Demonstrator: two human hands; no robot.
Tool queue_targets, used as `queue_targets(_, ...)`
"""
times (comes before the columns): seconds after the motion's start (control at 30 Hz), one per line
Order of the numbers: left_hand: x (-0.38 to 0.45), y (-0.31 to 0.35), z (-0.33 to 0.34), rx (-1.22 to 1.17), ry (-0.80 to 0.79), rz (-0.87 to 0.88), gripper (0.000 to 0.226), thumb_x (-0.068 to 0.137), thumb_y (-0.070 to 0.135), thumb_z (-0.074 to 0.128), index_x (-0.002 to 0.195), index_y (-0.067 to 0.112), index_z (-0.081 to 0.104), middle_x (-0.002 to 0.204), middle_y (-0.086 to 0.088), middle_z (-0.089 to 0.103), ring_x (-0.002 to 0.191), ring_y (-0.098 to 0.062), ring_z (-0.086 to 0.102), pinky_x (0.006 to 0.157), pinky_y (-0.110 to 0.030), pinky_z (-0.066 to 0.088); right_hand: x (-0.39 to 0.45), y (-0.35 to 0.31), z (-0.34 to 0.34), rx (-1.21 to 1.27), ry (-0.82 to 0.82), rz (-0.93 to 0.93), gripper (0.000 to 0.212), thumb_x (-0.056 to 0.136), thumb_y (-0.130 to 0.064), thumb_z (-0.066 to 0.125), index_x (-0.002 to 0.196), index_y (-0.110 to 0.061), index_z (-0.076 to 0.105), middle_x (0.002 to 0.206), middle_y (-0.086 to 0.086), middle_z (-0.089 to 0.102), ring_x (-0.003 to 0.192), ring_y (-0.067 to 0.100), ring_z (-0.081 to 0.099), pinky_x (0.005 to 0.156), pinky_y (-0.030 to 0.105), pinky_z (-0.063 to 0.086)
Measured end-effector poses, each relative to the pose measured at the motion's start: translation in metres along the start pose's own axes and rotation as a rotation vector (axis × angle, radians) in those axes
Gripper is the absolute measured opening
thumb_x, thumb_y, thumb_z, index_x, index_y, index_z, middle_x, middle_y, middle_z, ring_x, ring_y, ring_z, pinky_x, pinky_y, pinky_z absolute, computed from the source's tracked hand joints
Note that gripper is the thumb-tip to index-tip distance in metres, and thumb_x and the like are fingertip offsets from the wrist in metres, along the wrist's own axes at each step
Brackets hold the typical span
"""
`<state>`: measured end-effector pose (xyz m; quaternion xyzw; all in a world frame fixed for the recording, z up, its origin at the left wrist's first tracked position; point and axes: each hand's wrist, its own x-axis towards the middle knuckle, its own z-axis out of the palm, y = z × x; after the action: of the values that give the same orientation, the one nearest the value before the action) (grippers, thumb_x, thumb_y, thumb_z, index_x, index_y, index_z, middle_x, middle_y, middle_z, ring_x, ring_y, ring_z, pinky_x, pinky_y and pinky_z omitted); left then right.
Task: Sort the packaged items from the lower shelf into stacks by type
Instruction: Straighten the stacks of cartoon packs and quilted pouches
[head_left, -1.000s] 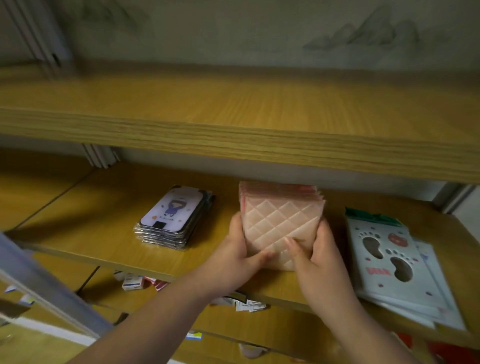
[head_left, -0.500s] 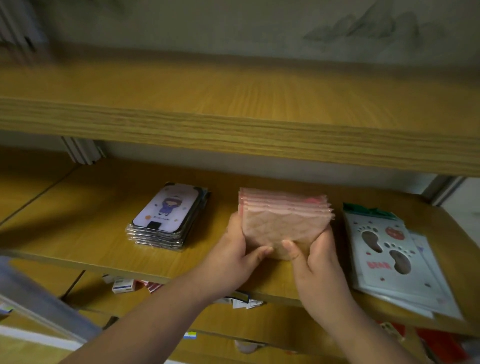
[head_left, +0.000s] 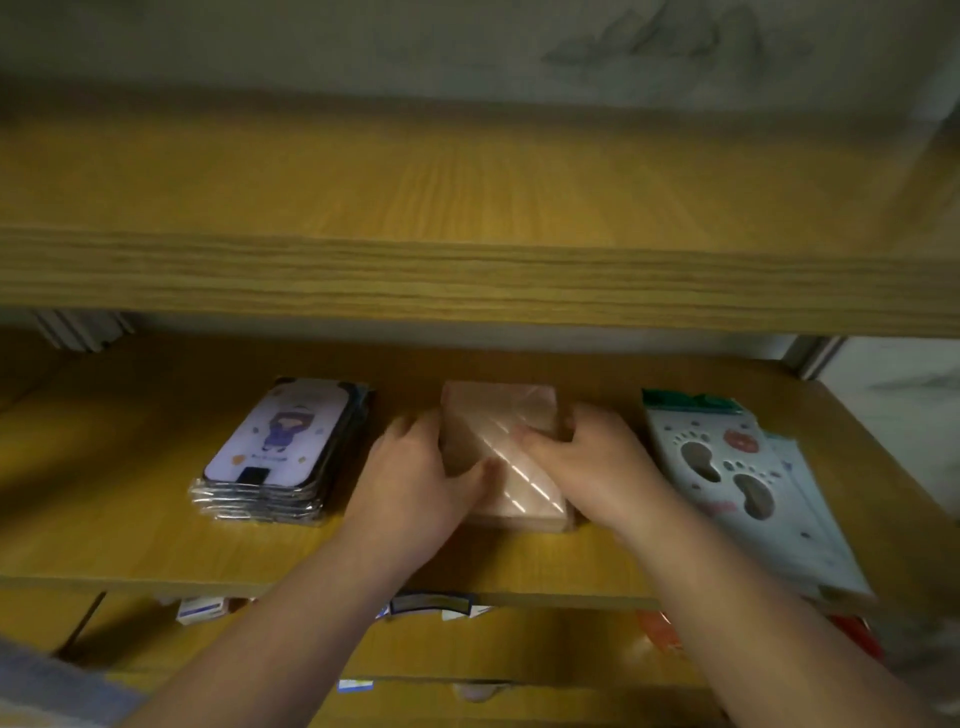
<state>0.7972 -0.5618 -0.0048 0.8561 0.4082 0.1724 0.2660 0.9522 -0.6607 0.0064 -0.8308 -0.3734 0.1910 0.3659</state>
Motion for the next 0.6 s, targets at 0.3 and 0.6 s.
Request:
queue_targets(0.3,-0.022,0.087,0.031,-0.102,0.026,0.255,0.059,0.084,0.054,0.056,0.134,0.022,0.055,0.131,0.0,0.058,0.121,-0.02,0.053,0.097,-0.034,0.045,-0.041,0.059,-0.097,-0.279,0.278,0.017,0.055,0.081,-0.063,0.055,0.123,-0.028,0.059,0.113,-0.001,0.055,0.114,0.027,0.055,0.093,0.039,0.047)
queue_targets(0.6,-0.039,0.159,0.115,-0.361,-0.338,0.162,0.048,0.09,0.036,0.067,0.134,0.034,0.048,0.134,0.01,0.057,0.123,-0.011,0.054,0.1,-0.034,0.049,-0.07,0.129,-0.133,-0.114,0.1,0.238,0.079,0.069,-0.076,0.051,0.136,-0.033,0.049,0.128,-0.003,0.055,0.124,0.023,0.048,0.1,0.047,0.047)
